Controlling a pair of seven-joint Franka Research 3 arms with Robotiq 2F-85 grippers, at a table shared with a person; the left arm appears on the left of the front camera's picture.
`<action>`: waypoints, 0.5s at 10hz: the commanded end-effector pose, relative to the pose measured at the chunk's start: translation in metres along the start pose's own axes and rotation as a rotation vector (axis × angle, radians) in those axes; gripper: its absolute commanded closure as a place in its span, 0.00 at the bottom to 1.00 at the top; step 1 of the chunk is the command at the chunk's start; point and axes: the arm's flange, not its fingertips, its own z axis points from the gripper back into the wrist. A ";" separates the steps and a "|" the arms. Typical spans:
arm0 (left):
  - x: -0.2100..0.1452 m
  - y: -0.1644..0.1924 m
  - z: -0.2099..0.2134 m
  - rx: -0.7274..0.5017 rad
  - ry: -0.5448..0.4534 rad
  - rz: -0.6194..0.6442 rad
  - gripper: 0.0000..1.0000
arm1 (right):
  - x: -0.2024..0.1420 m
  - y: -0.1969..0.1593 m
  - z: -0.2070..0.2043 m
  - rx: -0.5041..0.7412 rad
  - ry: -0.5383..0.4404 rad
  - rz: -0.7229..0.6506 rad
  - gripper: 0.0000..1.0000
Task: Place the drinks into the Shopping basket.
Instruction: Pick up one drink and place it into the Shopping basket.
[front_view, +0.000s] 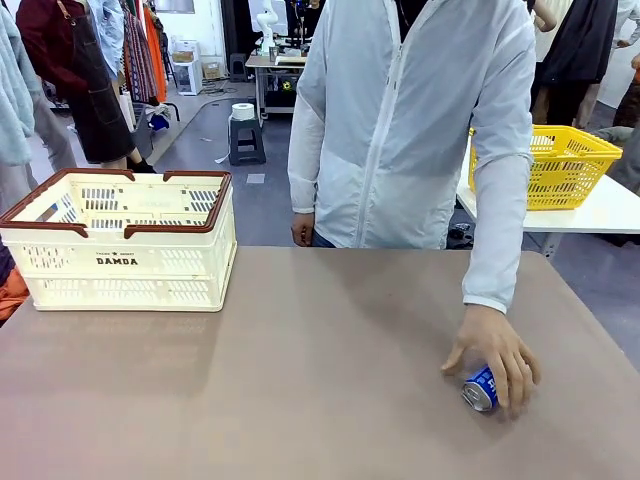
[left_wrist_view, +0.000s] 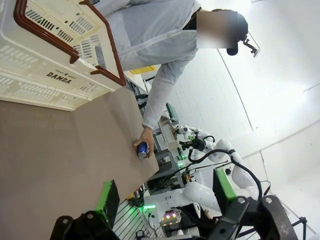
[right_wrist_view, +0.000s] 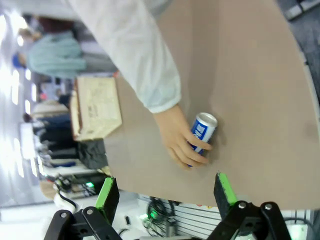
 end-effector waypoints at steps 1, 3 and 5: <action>0.002 -0.002 0.002 -0.021 -0.010 -0.023 0.00 | -0.004 -0.051 0.091 0.097 -0.082 -0.104 0.00; 0.002 -0.002 0.002 -0.021 -0.010 -0.023 0.00 | -0.017 -0.079 0.123 0.126 -0.175 -0.184 0.00; 0.002 -0.002 0.002 -0.021 -0.010 -0.023 0.00 | -0.020 -0.086 0.116 0.111 -0.185 -0.204 0.00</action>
